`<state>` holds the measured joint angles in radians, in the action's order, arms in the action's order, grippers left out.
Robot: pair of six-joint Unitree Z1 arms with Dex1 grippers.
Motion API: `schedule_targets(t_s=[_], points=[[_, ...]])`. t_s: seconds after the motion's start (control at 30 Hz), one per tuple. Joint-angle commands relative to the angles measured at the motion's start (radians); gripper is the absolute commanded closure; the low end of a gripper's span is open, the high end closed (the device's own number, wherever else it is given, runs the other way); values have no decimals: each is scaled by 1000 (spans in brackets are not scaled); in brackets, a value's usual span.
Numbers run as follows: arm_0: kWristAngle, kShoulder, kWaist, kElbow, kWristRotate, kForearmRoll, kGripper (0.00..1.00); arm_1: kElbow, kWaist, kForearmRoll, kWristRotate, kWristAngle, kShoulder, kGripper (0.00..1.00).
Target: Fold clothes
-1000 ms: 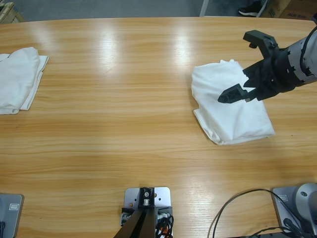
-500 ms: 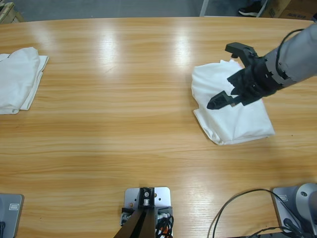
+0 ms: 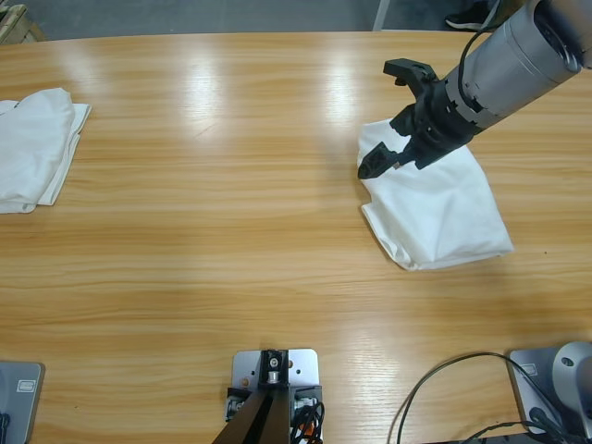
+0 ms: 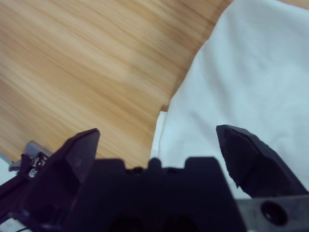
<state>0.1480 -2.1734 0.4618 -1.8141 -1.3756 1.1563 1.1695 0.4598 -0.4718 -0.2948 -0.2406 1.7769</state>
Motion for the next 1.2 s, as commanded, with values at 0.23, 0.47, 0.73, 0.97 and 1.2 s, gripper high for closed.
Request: schedule_targets(t_s=[0.23, 0.47, 0.73, 0.97, 1.2], points=[[6, -248, -134, -88, 55, 11, 32, -10, 9, -33, 28, 0, 29, 0], [-30, -246, -302, -98, 62, 56, 32, -1, -4, -38, 29, 15, 15, 0], [-54, -242, -520, -94, 52, 105, 32, -34, -4, -38, 29, 23, -10, 0], [-103, -251, -759, -116, 30, 105, 32, -75, -4, -31, 22, 26, -28, 0], [-116, -273, -1006, -194, 85, 107, 32, -87, -4, -19, 14, 26, -42, 0]])
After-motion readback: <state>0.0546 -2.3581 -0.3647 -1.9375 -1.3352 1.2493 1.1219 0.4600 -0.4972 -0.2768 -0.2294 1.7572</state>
